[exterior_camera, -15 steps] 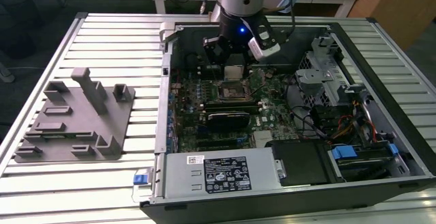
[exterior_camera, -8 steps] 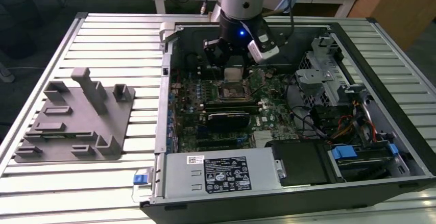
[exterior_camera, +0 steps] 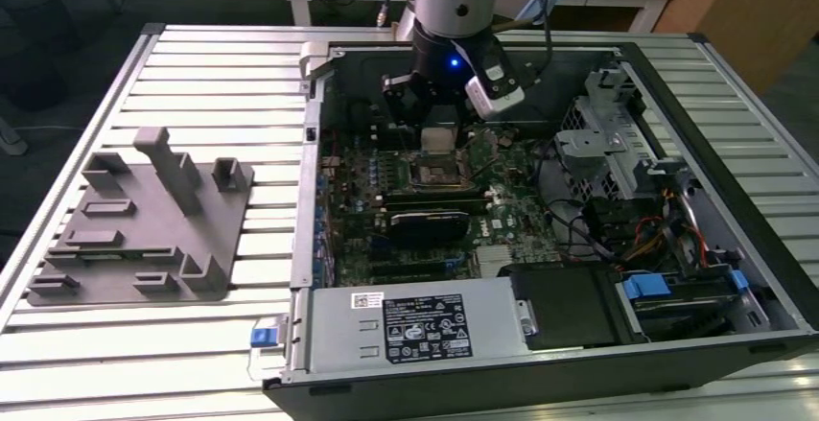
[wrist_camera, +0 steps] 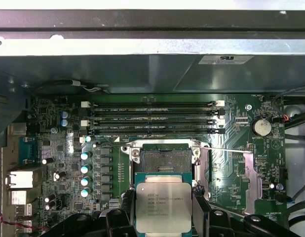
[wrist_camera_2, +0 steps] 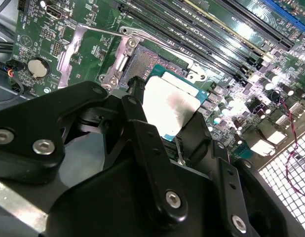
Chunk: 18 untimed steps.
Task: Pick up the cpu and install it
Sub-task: 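Place the cpu into insertion slot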
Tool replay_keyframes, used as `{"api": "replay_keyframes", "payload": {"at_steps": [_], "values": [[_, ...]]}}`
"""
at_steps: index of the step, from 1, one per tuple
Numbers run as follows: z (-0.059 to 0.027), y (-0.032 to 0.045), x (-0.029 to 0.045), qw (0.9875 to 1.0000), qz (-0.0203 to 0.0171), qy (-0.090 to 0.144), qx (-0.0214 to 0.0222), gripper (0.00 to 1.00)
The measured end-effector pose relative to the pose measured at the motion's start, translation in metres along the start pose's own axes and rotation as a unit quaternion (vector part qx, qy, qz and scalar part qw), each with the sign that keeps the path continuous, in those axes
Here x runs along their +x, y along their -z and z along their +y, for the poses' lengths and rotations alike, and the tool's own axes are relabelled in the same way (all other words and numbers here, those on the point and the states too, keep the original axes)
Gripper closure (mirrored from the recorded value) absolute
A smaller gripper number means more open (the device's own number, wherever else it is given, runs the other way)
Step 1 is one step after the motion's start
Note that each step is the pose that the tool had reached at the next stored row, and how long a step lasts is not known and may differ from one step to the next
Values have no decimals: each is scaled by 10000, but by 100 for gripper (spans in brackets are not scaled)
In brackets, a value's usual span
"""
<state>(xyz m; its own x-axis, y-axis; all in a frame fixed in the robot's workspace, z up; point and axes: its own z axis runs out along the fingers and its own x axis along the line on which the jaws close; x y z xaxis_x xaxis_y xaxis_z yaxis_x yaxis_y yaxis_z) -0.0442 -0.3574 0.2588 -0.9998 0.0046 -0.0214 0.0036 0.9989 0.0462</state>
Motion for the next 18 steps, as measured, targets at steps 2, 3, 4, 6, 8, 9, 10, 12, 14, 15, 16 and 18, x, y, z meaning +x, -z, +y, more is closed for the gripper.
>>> {"api": "replay_keyframes", "payload": {"at_steps": [2, 3, 4, 6, 8, 9, 10, 12, 14, 15, 16, 18], "values": [[0, 0, 0, 10000, 0, 0, 0, 46], [0, -1, 0, 10000, 0, 0, 0, 46], [0, -1, 0, 10000, 0, 0, 0, 46], [0, -1, 0, 10000, 0, 0, 0, 46], [0, -2, 0, 10000, 0, -3, 0, 46], [0, -2, 0, 10000, -1, -23, 0, 46], [0, -2, 0, 10000, -3, -60, 1, 46], [0, -2, 0, 9998, -8, -174, 3, 46], [0, -2, 0, 9995, -14, -301, 6, 46], [0, -2, 0, 9993, -17, -373, 8, 46], [0, -2, 0, 9990, -21, -442, 9, 46], [0, -2, 0, 9983, -27, -587, 12, 46]]}}
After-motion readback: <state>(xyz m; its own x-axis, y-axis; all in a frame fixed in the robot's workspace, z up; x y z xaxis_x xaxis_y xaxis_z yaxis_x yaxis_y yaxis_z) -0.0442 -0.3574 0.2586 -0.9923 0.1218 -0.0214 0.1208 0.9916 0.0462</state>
